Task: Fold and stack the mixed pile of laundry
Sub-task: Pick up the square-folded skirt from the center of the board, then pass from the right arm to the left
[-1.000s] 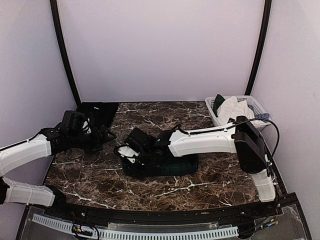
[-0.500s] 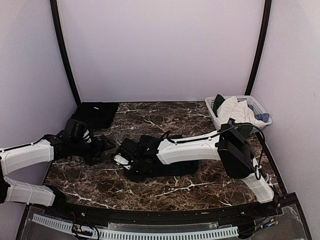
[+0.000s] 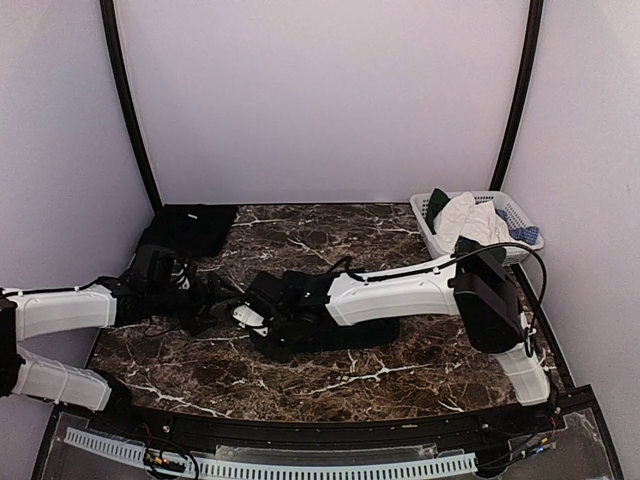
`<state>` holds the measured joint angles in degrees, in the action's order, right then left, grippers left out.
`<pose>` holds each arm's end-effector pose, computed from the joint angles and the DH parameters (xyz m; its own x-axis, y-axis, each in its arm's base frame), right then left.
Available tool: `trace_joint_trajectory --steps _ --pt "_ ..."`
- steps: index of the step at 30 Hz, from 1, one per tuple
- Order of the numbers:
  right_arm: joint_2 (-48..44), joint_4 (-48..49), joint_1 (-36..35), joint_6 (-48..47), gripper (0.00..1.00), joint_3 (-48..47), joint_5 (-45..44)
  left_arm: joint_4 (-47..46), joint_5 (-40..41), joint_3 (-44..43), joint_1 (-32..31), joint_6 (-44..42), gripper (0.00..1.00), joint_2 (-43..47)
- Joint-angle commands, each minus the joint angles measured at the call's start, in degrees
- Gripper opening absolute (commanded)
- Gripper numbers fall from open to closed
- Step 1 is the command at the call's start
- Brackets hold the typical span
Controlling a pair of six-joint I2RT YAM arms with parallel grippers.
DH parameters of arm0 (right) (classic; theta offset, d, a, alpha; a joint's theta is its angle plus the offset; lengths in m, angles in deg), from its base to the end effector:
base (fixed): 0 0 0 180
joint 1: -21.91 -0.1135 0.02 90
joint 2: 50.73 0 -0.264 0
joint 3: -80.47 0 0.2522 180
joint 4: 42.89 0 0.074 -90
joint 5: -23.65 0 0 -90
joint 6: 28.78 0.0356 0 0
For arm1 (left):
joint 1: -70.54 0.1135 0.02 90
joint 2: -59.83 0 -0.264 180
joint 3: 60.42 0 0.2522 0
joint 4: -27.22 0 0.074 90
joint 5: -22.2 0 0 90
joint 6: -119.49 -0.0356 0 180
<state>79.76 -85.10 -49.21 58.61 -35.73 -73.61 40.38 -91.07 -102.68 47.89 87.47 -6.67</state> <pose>0.1648 0.4680 0.1609 -0.2278 -0.8058 -0.5466 -0.9274 0.3507 -0.1304 0.2063 -0.1013 0.1873 -0.8427 -0.4923 -0.2178 -0.1341 0.5838 -0.8008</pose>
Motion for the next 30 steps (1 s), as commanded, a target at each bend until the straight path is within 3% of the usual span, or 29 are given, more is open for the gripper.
trace_joint_trajectory --steps 1,7,14,23,30 --pt "-5.9 5.0 0.5 -0.5 0.00 3.4 0.1 -7.2 -3.0 2.0 0.2 3.3 0.99 -2.6" --pt "-7.7 7.2 1.0 -0.2 0.00 5.3 0.3 -17.3 -6.6 3.0 0.0 7.2 0.99 -6.7" --pt "-7.2 7.7 2.0 0.2 0.00 2.7 0.8 -22.6 -7.6 3.1 -1.8 9.7 0.99 -10.8" --pt "-5.1 7.1 2.3 0.0 0.00 -1.5 0.4 -33.5 -8.7 1.6 -6.2 16.5 0.99 -22.1" --pt "-5.6 7.3 2.5 -0.2 0.00 0.0 1.2 -38.1 -8.4 0.4 -6.3 16.8 0.99 -23.0"
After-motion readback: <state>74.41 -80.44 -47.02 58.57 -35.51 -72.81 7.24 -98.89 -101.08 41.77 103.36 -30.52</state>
